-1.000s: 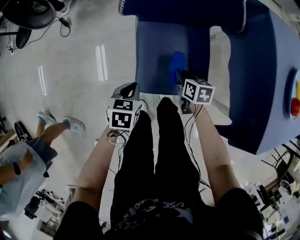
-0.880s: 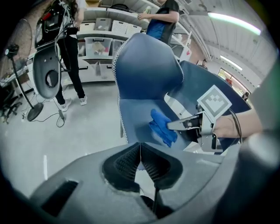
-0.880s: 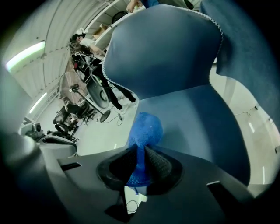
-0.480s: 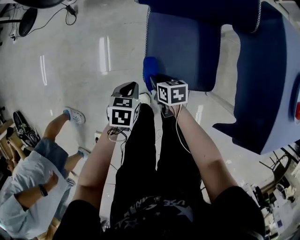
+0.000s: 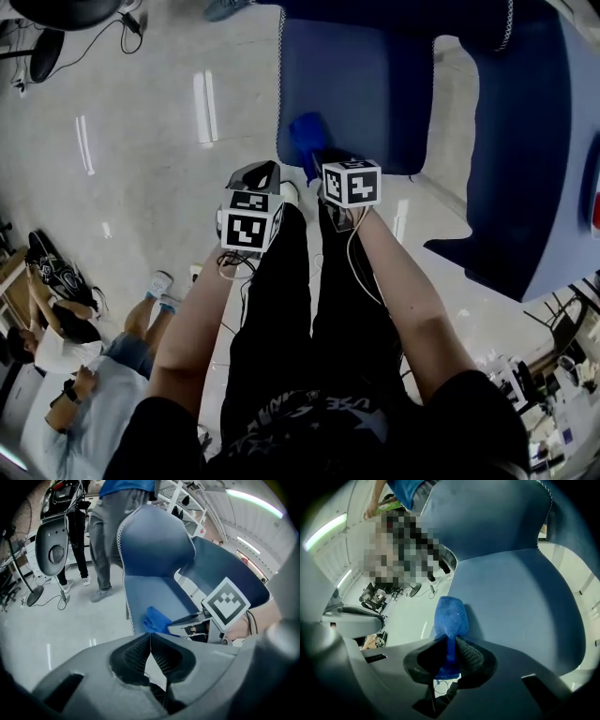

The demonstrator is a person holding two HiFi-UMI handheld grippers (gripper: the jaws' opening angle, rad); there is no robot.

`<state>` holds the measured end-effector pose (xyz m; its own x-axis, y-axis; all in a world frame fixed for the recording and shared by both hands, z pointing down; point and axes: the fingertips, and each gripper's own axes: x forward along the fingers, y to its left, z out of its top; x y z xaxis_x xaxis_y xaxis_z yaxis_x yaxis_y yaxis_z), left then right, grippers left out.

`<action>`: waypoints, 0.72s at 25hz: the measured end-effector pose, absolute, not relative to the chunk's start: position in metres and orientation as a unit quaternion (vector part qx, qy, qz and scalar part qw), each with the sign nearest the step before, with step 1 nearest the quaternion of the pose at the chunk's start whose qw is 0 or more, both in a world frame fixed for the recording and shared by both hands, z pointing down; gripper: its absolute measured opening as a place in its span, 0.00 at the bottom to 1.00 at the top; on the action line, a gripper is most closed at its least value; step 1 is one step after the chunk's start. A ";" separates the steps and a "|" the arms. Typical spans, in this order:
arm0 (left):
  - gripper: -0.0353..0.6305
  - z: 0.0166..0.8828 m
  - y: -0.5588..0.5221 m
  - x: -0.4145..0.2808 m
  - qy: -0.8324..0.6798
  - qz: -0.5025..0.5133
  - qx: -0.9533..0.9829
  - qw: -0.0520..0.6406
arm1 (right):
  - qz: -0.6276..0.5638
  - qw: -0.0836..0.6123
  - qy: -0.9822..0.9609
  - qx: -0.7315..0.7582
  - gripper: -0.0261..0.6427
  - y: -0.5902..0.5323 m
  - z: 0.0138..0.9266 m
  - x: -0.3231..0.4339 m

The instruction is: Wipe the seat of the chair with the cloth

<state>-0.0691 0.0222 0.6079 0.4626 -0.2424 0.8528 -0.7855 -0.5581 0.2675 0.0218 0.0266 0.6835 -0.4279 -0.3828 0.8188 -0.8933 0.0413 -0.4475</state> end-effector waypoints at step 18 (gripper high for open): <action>0.09 0.610 0.022 0.020 -0.265 0.424 0.807 0.314 | 0.505 0.247 -0.578 0.591 0.12 0.064 0.689 0.201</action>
<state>0.0205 0.0224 0.6101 0.5006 -0.1614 0.8505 -0.6930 -0.6634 0.2820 0.2014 0.0638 0.6887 -0.1788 -0.4347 0.8826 -0.9334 -0.2087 -0.2918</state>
